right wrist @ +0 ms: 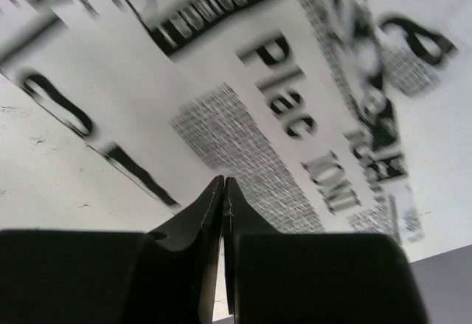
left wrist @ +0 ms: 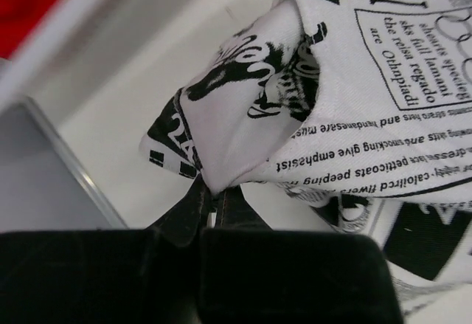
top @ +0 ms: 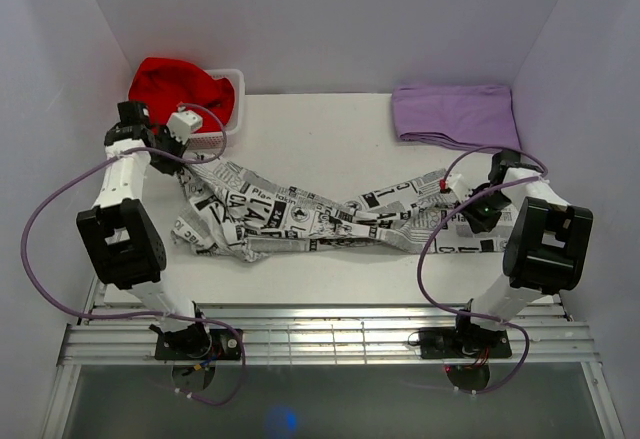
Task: Fold and stack the trousers
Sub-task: Flatten the trousers out
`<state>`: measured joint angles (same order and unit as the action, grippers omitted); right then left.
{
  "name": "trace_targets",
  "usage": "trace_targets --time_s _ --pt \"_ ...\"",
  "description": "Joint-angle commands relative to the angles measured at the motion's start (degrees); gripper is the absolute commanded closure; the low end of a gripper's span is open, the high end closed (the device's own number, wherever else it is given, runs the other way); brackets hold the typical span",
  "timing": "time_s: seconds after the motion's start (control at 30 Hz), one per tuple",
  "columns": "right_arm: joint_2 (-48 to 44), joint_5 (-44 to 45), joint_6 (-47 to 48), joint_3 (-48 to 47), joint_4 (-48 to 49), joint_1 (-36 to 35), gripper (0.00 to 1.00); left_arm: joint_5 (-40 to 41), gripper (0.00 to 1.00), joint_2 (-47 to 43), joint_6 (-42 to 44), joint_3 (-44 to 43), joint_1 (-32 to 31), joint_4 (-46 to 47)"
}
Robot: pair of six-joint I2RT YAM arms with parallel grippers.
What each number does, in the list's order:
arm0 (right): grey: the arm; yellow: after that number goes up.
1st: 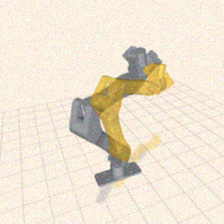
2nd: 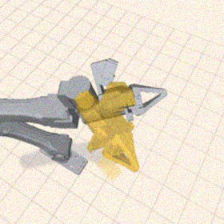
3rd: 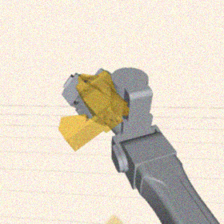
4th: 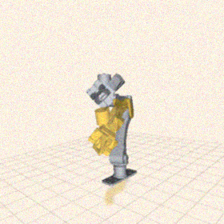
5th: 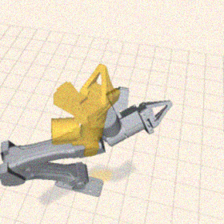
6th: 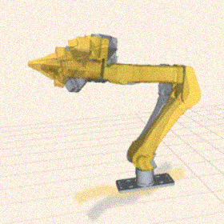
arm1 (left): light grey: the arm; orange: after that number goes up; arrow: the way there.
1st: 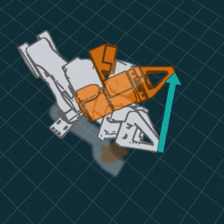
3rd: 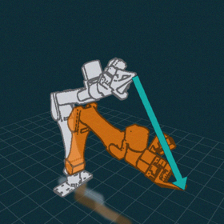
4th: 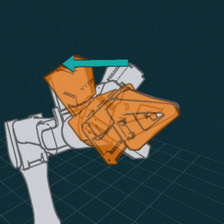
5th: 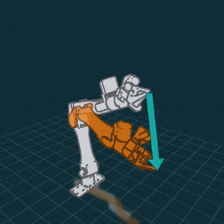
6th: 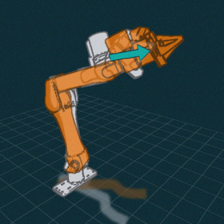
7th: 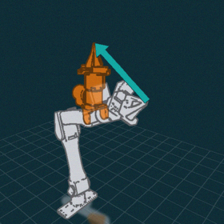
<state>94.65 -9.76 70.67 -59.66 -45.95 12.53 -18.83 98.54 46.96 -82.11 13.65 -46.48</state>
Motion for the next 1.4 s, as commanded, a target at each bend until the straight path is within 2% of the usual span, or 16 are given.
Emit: trace_targets --time_s 0.0,0.17,0.27,0.37,0.4,0.47,0.5,0.67,0.87,0.97,1.07,1.1,1.13,1.2,1.3,1.37 --pt "-0.3 -1.0 -0.8 -3.5 0.1 1.1 0.92 -7.7 1.0 -4.3 1.6 -7.0 0.7 1.6" --pt "-1.0 -3.2 -1.1 -7.0 -1.7 3.6 0.92 -12.8 1.0 -9.1 3.0 -6.0 0.8 0.6" --pt "-0.7 -3.6 -0.3 -8.1 -3.3 5.0 0.92 -14.7 1.0 -13.4 4.1 -2.3 1.2 0.5" --pt "0.1 -4.6 -1.5 -7.1 -4.7 5.0 0.49 -12.8 1.0 -15.5 4.7 1.4 1.2 0.2" --pt "0.4 -5.2 -2.5 -6.9 -4.6 5.0 0.31 -12.1 1.0 -15.7 4.7 2.2 1.2 0.2" --pt "2.3 -6.8 -6.2 -7.1 -4.0 5.0 0.13 -10.8 1.0 -16.0 4.6 4.1 1.4 0.8" --pt "3.3 -7.3 -7.6 -7.8 -3.8 5.0 0.1 -10.7 1.0 -16.2 4.7 4.5 1.4 0.9" --pt "8.4 -10.2 -12.6 -12.8 -0.7 5.2 0.08 -11.0 1.0 -15.8 4.2 4.9 1.4 1.1" --pt "14.1 -8.3 -9.5 -15.7 1.7 4.9 0.04 -10.6 1.0 -13.8 3.1 4.3 1.4 1.1" --pt "16.6 -7.6 -5.5 -16.0 -1.8 4.4 0.1 -9.9 1.0 -11.6 1.1 2.8 1.4 1.4" --pt "15.6 -6.0 -0.8 -11.7 -3.6 4.0 0.28 -10.2 1.0 -7.6 -1.2 -1.7 1.7 -0.5" --pt "14.9 -5.1 0.2 -8.7 -2.1 3.9 0.51 -10.5 1.0 -6.5 -1.9 -3.1 1.8 -1.1" --pt "13.5 -3.4 1.6 -7.4 -1.2 4.0 0.67 -11.2 1.0 -5.7 -2.5 -6.0 1.8 -1.4" --pt "12.5 -2.2 2.2 -6.7 -0.3 4.6 0.92 -11.8 1.0 -3.7 -4.2 -8.8 1.9 -2.0" --pt "10.8 -3.4 1.2 -11.1 -1.5 6.8 0.92 -12.1 1.0 -2.7 -5.6 -13.4 2.0 -1.6" --pt "10.0 -5.5 1.0 -17.3 -3.6 8.3 0.92 -12.0 1.0 -3.6 -5.7 -15.0 2.3 0.6"
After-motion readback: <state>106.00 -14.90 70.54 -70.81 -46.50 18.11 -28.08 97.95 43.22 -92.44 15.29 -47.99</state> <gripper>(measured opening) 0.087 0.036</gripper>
